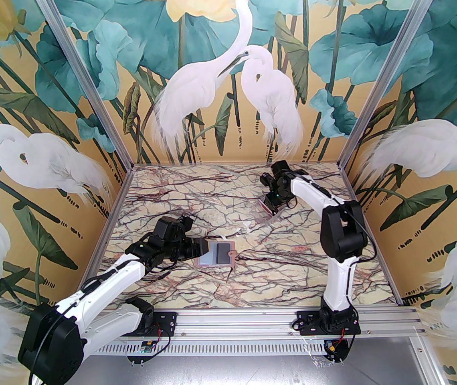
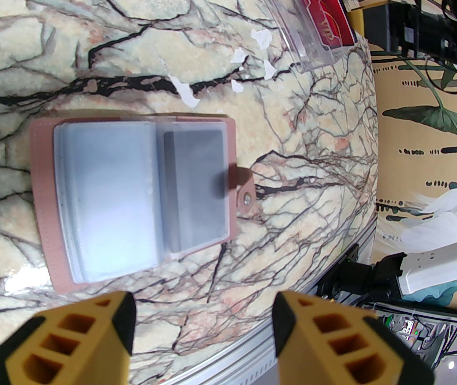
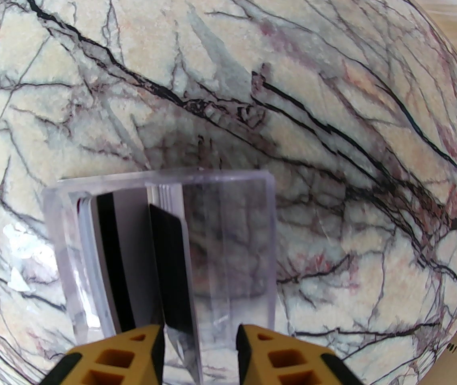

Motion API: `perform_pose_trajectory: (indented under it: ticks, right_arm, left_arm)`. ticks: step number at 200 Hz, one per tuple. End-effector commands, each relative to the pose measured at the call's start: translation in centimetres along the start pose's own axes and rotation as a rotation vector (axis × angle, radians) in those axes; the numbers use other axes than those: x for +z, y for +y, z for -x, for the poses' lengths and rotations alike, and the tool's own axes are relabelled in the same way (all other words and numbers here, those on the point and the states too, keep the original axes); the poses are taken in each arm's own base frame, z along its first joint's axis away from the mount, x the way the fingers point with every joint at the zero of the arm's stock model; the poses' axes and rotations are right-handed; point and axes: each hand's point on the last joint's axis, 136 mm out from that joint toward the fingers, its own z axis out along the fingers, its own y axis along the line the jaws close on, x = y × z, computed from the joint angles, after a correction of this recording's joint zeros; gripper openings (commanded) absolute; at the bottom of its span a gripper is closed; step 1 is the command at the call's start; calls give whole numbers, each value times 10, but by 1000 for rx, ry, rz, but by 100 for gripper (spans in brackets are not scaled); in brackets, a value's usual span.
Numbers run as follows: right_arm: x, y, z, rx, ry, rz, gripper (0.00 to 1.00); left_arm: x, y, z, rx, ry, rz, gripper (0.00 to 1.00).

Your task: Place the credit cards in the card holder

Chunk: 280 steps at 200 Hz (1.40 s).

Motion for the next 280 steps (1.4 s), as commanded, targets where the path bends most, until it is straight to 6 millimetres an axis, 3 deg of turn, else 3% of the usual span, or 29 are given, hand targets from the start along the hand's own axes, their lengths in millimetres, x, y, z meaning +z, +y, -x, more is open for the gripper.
perform_pose_trajectory:
  ticks: [1,42,145,280]
  right_arm:
    - [8,-5,-1,-30,40,-37,38]
    - [14,-13,-2,-41,71,-78,38]
    - [-21,-33,14,-34,4,-202,35]
    - [-35,-34,16,-13,-19,-206,17]
  left_arm:
    - [1,1,-1,-10,6,-6,62]
    - [1,1,-1,-9,6,-4,62]
    - [2,3,-1,-13,11,4,62]
    - [4,4,-2,-10,21,8,62]
